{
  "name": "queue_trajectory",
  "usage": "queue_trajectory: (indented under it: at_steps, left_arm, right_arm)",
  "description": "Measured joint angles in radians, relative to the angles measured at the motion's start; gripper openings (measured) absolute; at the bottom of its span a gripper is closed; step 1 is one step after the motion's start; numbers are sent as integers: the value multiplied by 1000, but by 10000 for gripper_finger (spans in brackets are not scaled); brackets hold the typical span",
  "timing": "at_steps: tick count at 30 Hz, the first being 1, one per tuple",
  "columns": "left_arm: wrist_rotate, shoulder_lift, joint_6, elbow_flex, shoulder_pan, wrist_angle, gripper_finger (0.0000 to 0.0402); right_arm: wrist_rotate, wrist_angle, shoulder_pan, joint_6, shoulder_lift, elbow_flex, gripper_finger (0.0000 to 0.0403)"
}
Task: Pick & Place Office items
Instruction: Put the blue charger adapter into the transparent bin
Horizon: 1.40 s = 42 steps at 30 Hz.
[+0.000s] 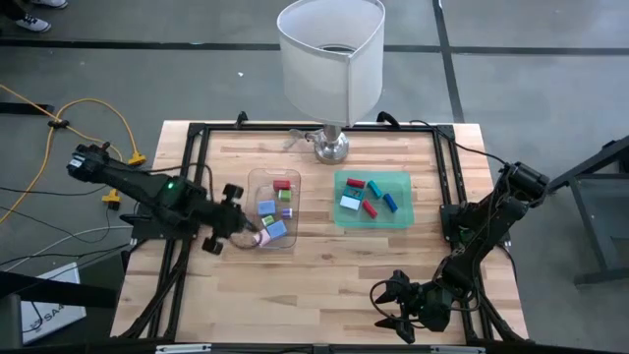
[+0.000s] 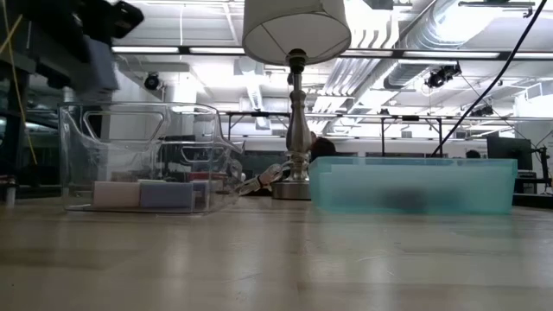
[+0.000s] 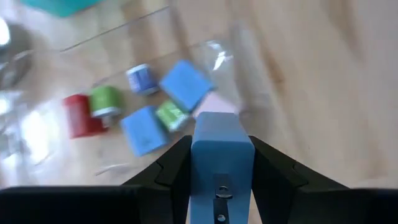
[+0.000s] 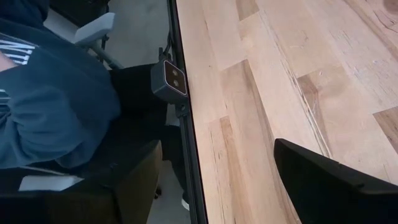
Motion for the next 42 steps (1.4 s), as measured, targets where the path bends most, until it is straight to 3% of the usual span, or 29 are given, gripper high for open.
queue_trajectory:
  at_steps: [9,17,30,42]
  left_arm:
    - [-16,8,194,0,315,56,126]
    - [147,166,247,-4,547,144,126]
    - [113,360,264,-5,647,222,126]
    - [57,428,269,-5,678,252,126]
  right_arm:
    - [0,0,0,0,0,0,298]
    - [0,1,0,0,0,0,298]
    - [0,0,0,0,0,0,298]
    - [0,0,0,0,0,0,298]
